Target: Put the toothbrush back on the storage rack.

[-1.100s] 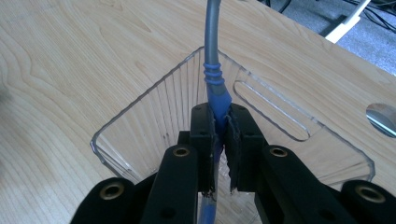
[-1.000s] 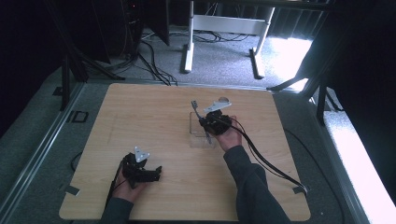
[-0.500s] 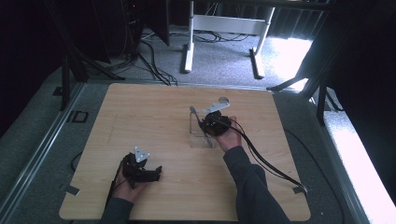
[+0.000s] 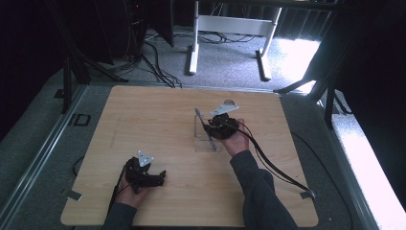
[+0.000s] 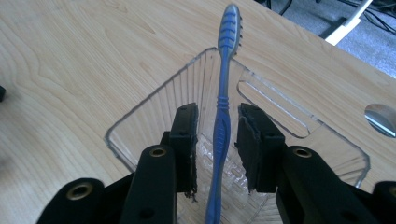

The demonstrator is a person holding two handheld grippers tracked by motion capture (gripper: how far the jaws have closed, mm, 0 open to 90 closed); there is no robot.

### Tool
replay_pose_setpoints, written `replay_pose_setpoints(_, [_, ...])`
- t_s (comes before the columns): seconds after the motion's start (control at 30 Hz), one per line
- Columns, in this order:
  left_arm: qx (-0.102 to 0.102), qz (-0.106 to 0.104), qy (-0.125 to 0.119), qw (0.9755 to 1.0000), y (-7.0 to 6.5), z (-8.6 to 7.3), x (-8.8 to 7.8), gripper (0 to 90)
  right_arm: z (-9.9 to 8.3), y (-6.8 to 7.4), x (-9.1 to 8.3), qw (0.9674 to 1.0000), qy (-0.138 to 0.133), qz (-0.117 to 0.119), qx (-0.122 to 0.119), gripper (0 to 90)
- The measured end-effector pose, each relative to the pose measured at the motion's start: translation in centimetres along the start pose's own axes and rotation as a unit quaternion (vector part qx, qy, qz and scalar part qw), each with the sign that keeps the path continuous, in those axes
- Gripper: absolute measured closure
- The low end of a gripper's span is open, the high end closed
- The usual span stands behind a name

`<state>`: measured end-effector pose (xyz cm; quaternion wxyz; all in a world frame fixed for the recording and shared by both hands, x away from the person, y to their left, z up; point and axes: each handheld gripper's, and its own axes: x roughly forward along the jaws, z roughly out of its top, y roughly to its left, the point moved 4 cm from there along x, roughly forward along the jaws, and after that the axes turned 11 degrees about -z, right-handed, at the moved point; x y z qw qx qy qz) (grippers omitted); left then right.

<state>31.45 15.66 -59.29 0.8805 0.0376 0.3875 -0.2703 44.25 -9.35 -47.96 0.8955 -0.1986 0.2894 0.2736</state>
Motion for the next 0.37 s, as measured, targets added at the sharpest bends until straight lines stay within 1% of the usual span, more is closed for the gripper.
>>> replay_pose_setpoints(0.23, [0.000, 0.000, 0.000, 1.0000, 0.0, 0.0, 0.0, 5.4, 0.2, 0.2, -0.9, 1.0000, -0.007, 0.006, -0.004, 66.4])
replay_pose_setpoints(0.37, [0.001, 0.000, 0.000, 1.0000, 0.0, 0.0, 0.0, 5.4, 0.1, 0.4, -1.4, 0.9999, -0.007, 0.009, -0.011, 66.3])
